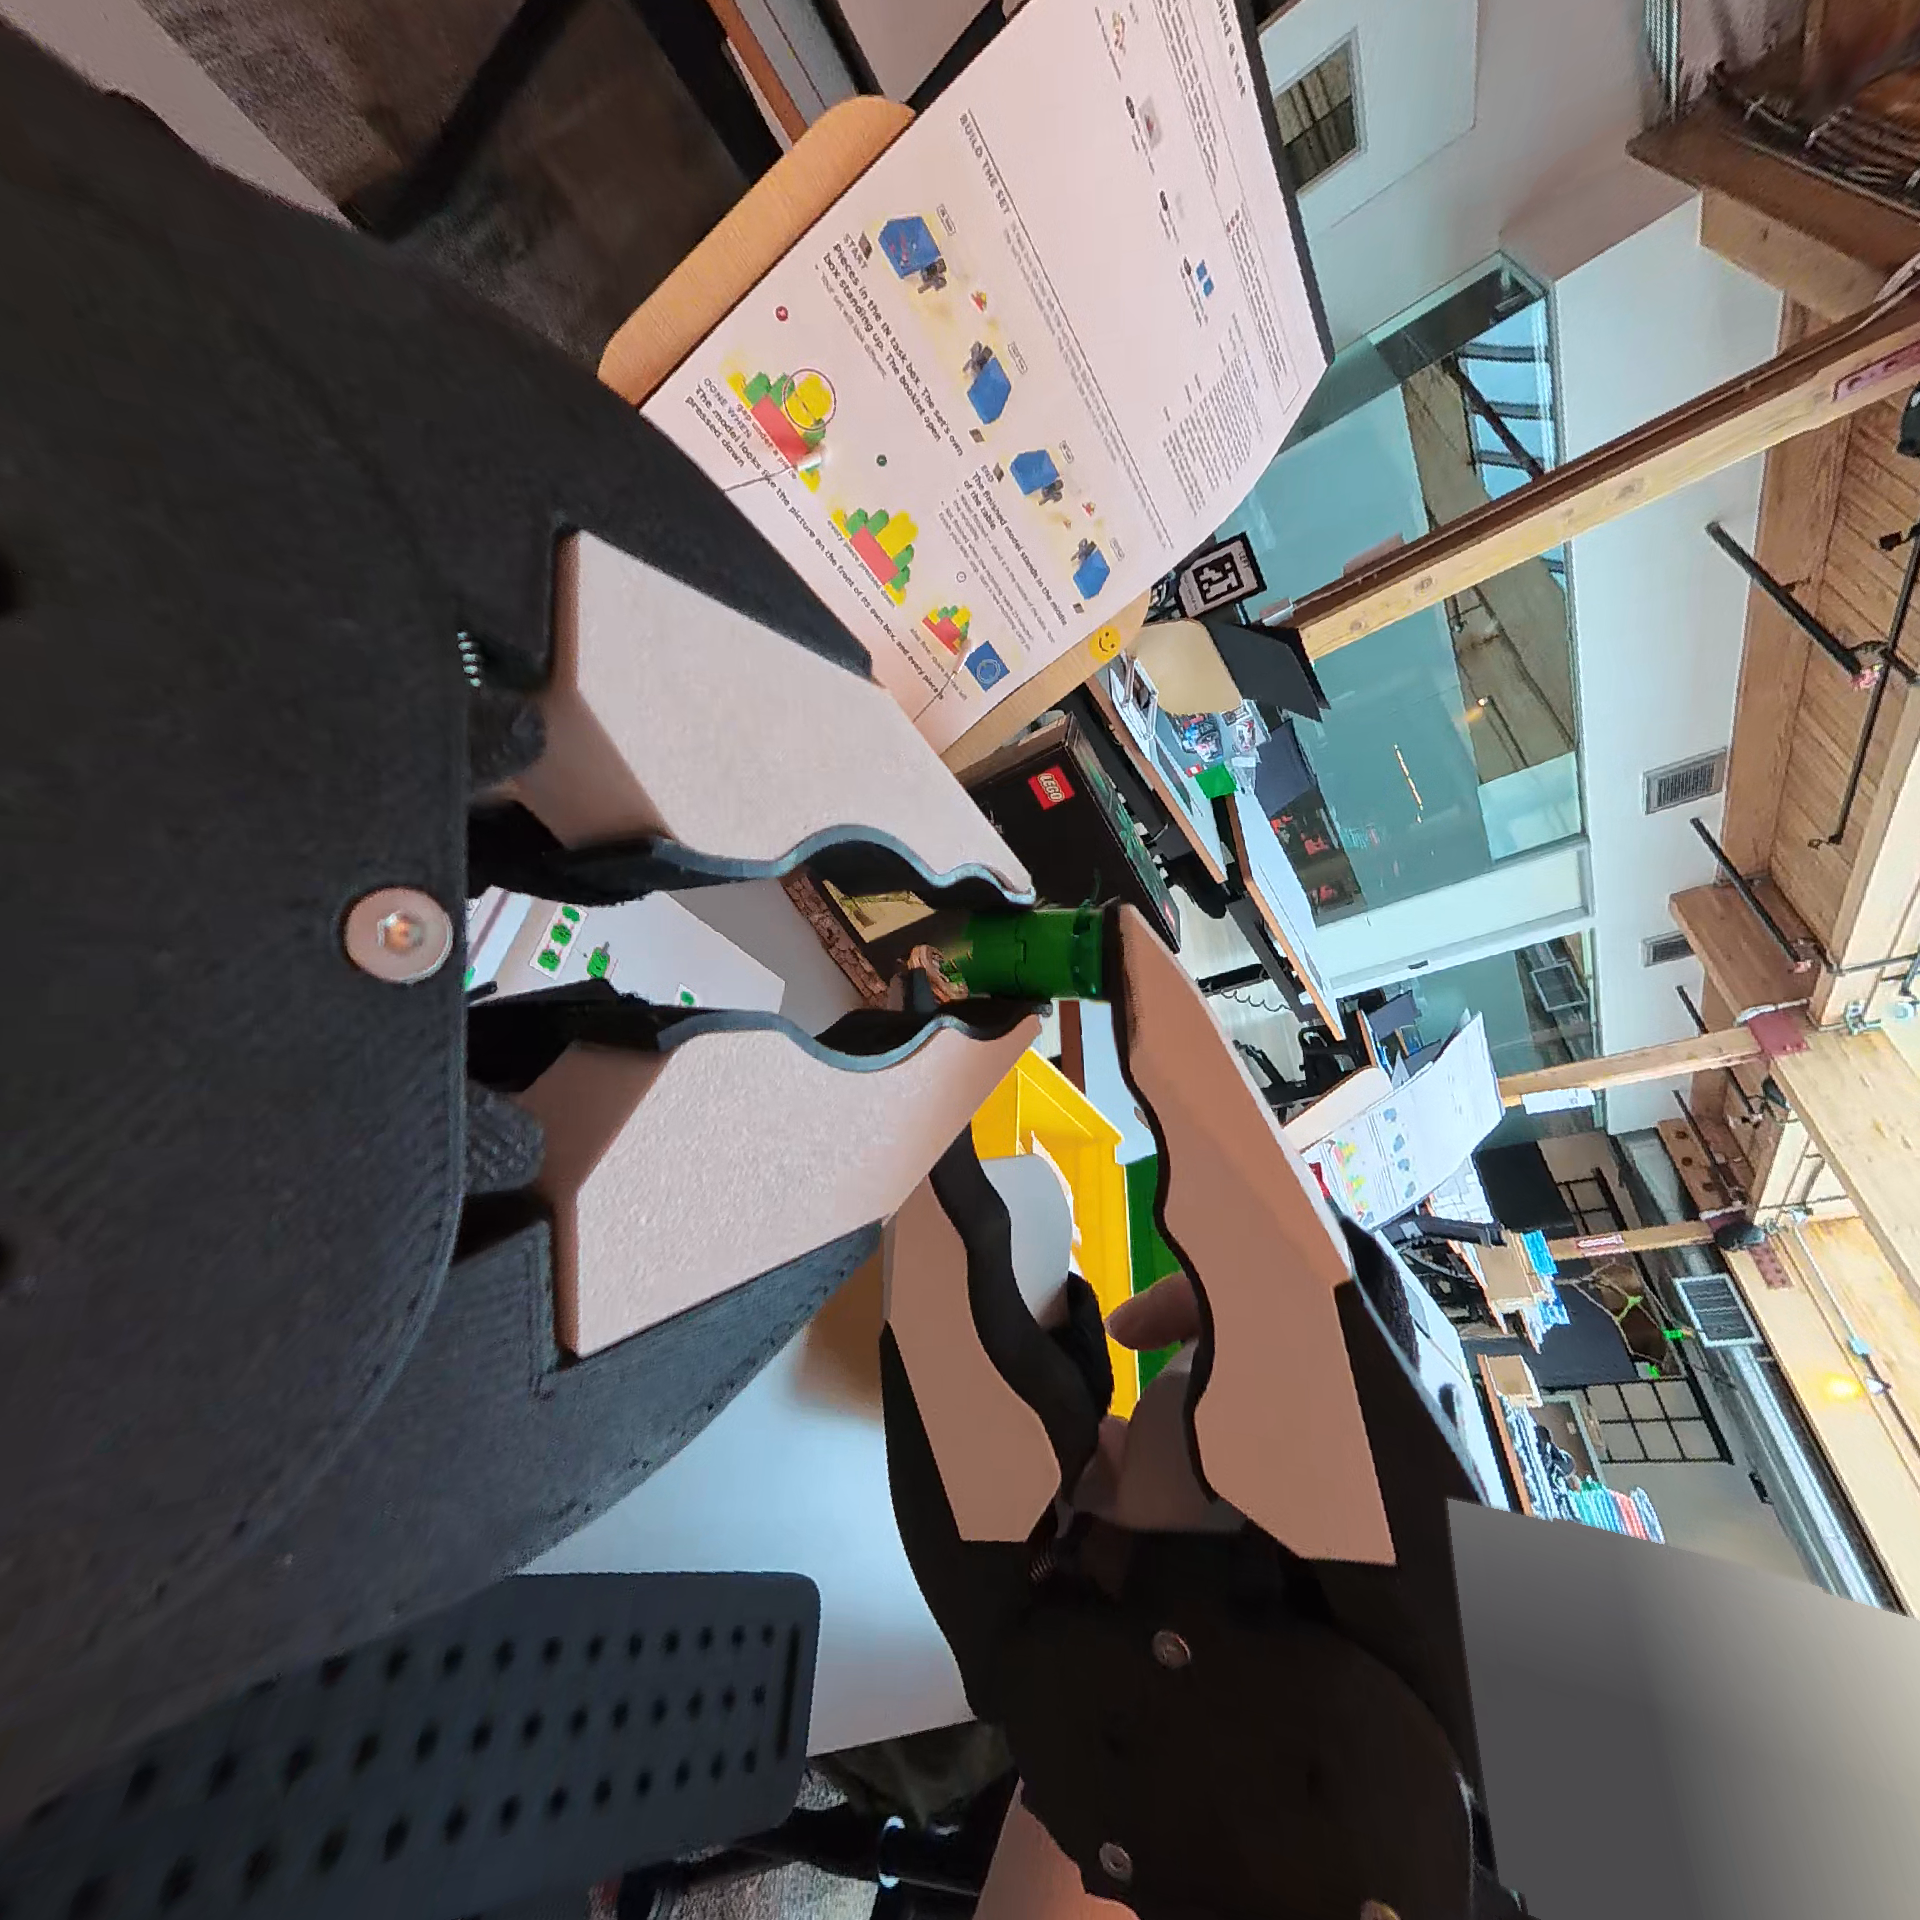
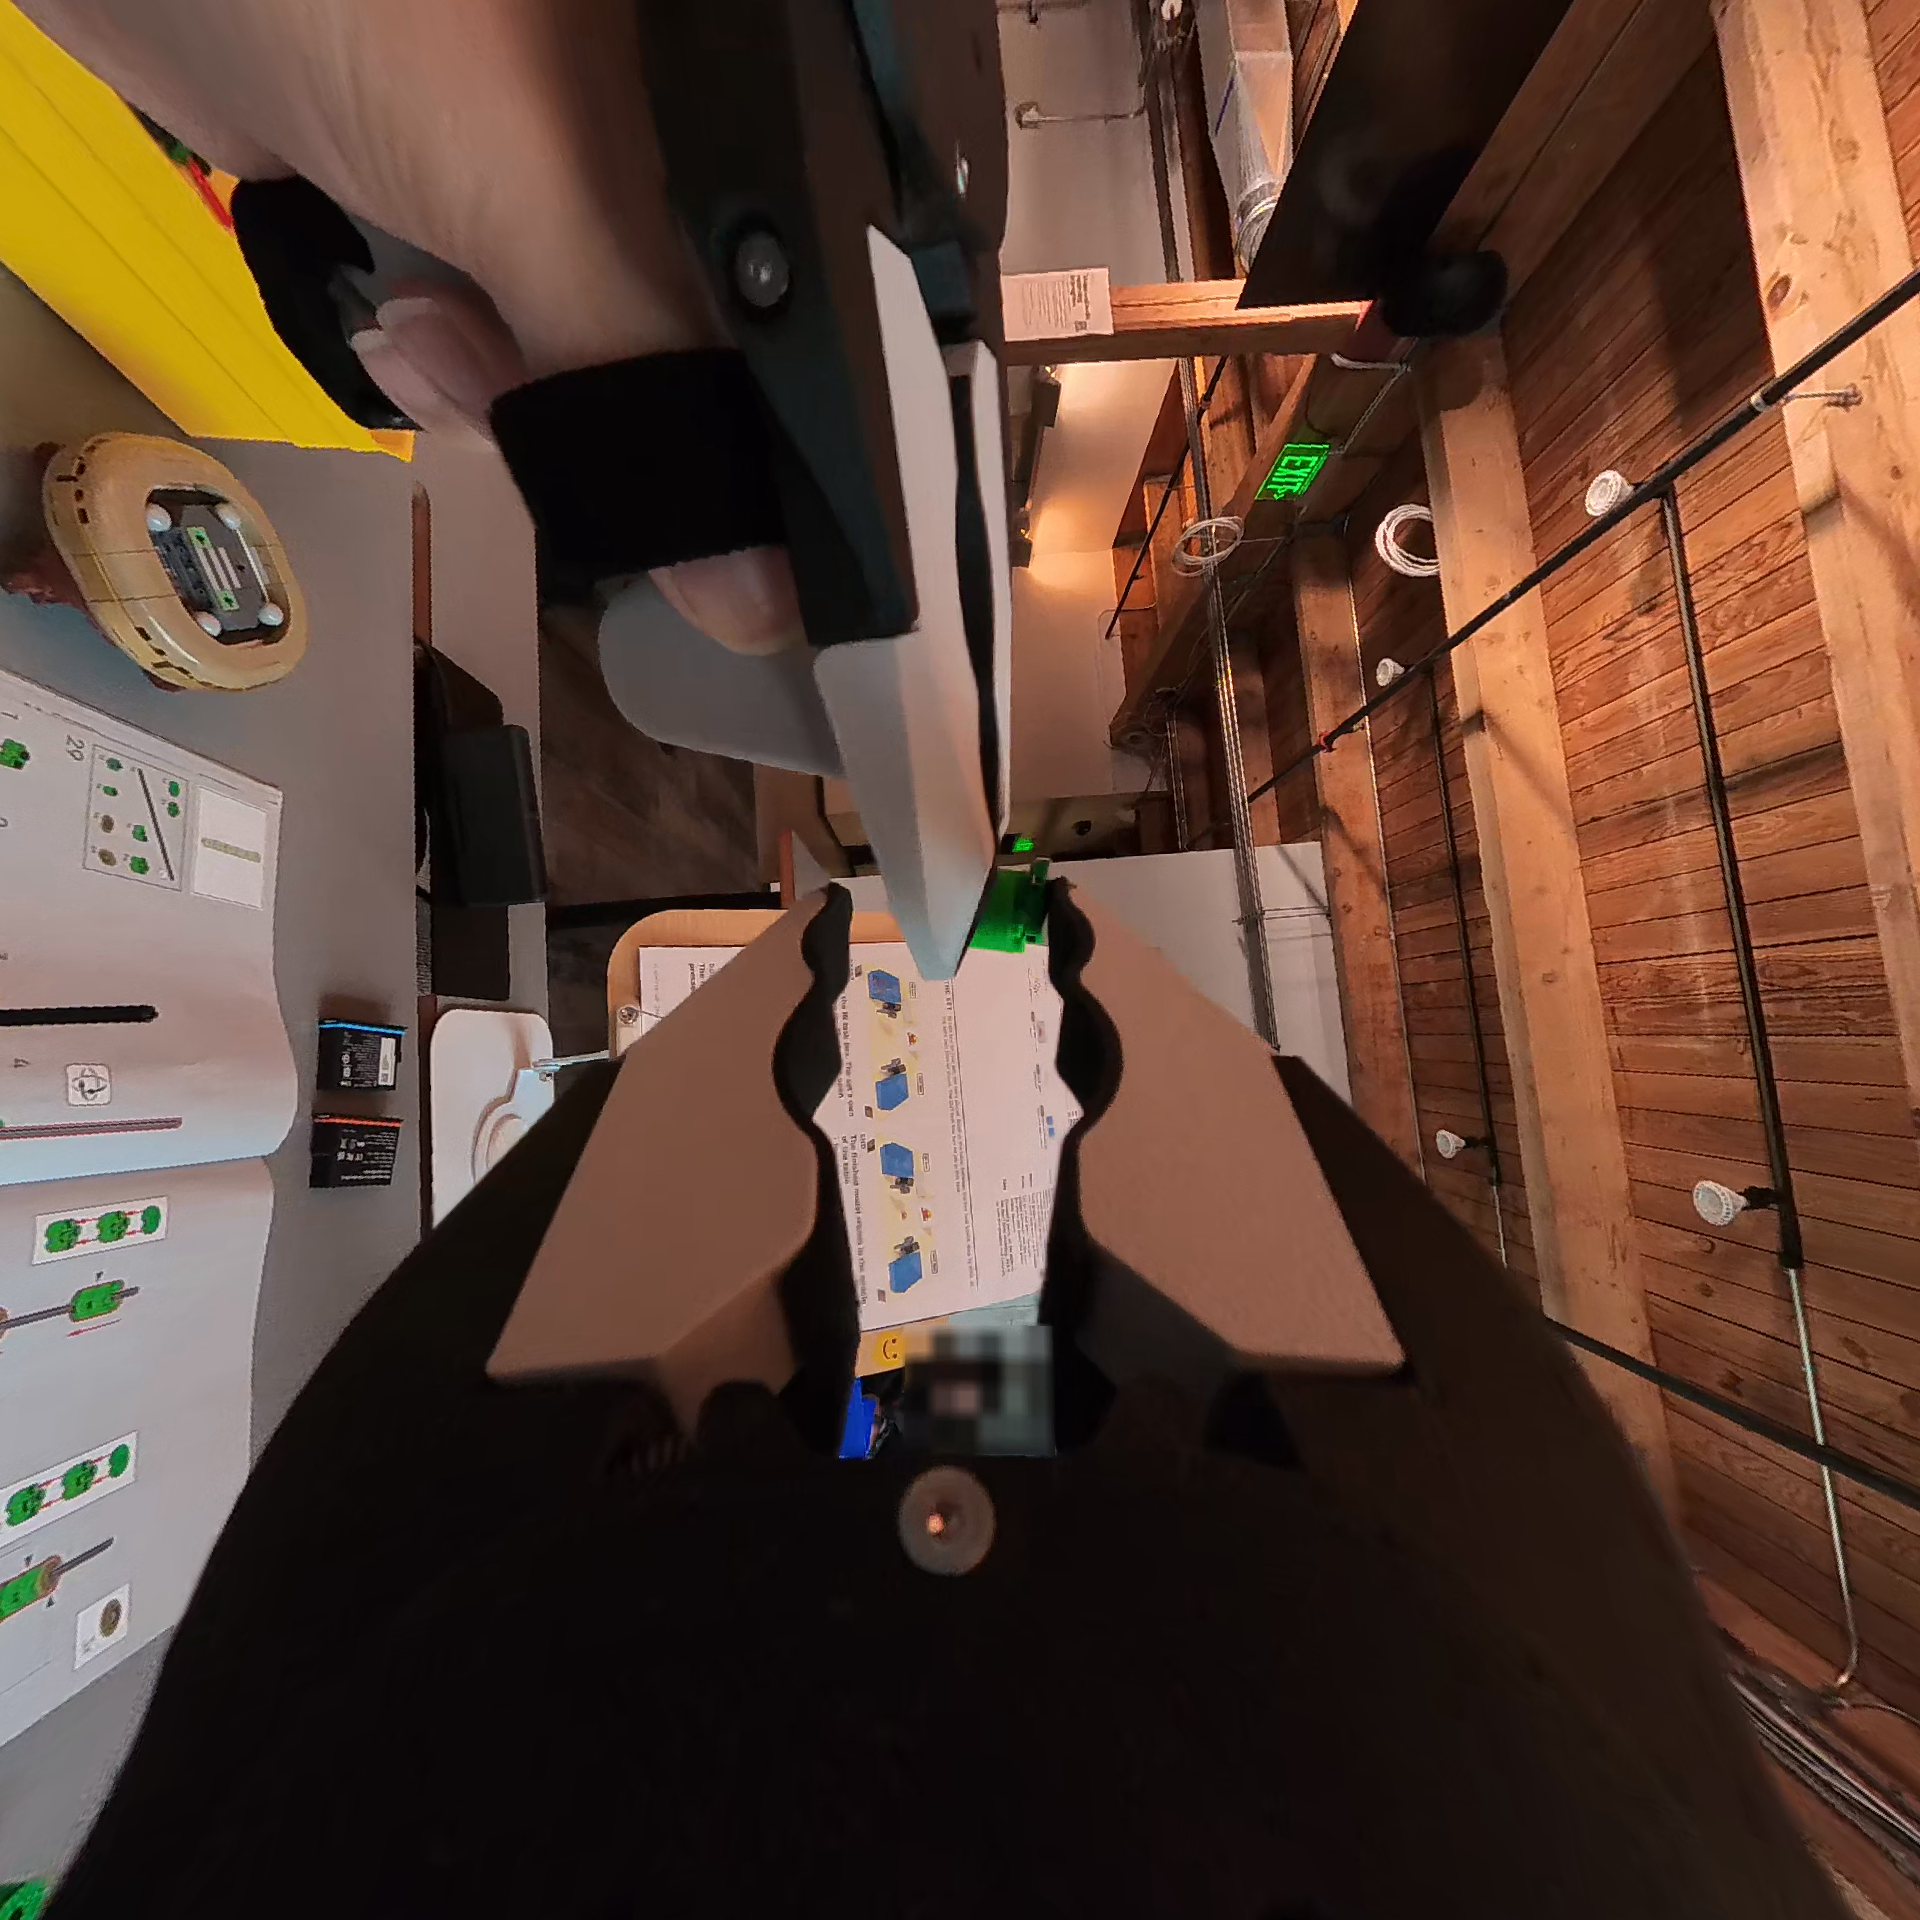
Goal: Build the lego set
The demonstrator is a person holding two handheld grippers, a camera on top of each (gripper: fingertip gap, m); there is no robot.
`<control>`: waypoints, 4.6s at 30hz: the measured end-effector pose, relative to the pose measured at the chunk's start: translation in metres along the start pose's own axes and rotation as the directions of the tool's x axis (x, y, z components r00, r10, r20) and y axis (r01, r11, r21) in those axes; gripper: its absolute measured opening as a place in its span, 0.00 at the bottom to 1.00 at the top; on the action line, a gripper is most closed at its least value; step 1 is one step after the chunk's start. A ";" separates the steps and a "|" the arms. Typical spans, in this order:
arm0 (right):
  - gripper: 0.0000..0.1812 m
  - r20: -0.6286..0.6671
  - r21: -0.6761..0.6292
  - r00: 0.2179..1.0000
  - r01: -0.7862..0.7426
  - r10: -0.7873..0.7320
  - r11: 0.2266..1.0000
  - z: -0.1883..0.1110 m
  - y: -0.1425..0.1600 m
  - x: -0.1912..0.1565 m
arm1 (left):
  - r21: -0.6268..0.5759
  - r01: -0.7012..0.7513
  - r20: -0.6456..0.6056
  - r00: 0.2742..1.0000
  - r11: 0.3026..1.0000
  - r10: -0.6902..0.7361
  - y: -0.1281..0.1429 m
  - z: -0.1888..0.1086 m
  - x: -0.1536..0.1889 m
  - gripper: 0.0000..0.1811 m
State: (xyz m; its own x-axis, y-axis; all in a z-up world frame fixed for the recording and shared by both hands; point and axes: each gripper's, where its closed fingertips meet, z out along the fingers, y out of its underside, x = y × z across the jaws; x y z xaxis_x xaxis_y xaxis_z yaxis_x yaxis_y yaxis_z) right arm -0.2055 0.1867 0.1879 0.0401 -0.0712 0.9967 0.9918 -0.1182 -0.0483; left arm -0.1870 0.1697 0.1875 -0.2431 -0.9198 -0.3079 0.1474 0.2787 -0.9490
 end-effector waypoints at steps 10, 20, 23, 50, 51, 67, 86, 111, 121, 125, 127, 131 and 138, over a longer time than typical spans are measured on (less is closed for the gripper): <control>0.20 0.014 0.080 1.000 -0.018 0.017 0.997 -0.010 -0.004 0.001 | 0.036 0.142 -0.193 0.972 0.989 -0.133 -0.006 -0.007 0.014 0.07; 0.21 0.009 0.113 1.000 0.008 -0.009 0.994 -0.015 -0.008 -0.001 | 0.038 0.240 -0.329 0.920 0.970 -0.215 -0.009 -0.012 0.023 0.07; 0.21 0.004 0.115 1.000 0.012 -0.013 0.993 -0.016 -0.009 -0.001 | 0.041 0.258 -0.349 0.909 0.965 -0.228 -0.010 -0.012 0.023 0.07; 0.21 0.008 0.147 0.999 -0.033 0.032 0.989 -0.016 -0.014 0.000 | 0.045 0.244 -0.344 0.914 0.969 -0.214 -0.010 -0.014 0.023 0.07; 0.21 0.011 0.151 0.999 -0.037 0.036 0.988 -0.016 -0.014 0.000 | 0.046 0.243 -0.347 0.913 0.969 -0.213 -0.011 -0.014 0.023 0.07; 0.21 0.039 0.184 0.997 -0.068 0.062 0.981 -0.020 -0.017 -0.001 | 0.039 0.212 -0.341 0.921 0.976 -0.187 -0.009 -0.014 0.025 0.07; 0.21 0.010 0.170 0.999 -0.042 0.041 0.985 -0.021 -0.013 0.000 | 0.051 0.160 -0.316 0.939 0.986 -0.136 -0.010 -0.011 0.028 0.07; 0.18 -0.028 0.141 0.996 -0.075 0.080 0.987 -0.022 -0.010 0.000 | 0.034 0.133 -0.247 0.962 0.991 -0.120 -0.006 -0.009 0.020 0.07; 0.17 0.025 0.071 0.998 -0.056 0.054 0.996 -0.014 0.009 -0.015 | -0.071 0.178 -0.212 0.959 0.981 -0.190 0.016 0.004 0.014 0.07; 0.17 0.044 0.046 0.997 -0.058 0.056 0.997 -0.011 0.014 -0.019 | -0.096 0.149 -0.169 0.972 0.984 -0.164 0.022 0.007 0.010 0.07; 0.18 0.044 0.024 0.999 -0.029 0.027 0.999 -0.009 0.017 -0.021 | -0.112 0.136 -0.145 0.978 0.984 -0.152 0.025 0.009 0.008 0.07; 0.17 0.048 -0.015 0.999 -0.003 0.004 1.000 -0.006 0.022 -0.024 | -0.133 0.124 -0.118 0.983 0.983 -0.140 0.030 0.012 0.005 0.07; 0.17 0.063 -0.086 0.998 0.025 -0.020 0.996 0.001 0.030 -0.029 | -0.166 0.144 -0.096 0.982 0.976 -0.161 0.037 0.013 0.001 0.07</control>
State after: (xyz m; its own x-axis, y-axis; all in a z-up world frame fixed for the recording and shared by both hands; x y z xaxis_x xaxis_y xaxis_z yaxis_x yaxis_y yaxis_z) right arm -0.1764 0.1863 0.1575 0.0283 -0.0059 0.9996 0.9785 -0.2044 -0.0289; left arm -0.1692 0.1759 0.1531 -0.3545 -0.9219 -0.1561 -0.0499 0.1853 -0.9814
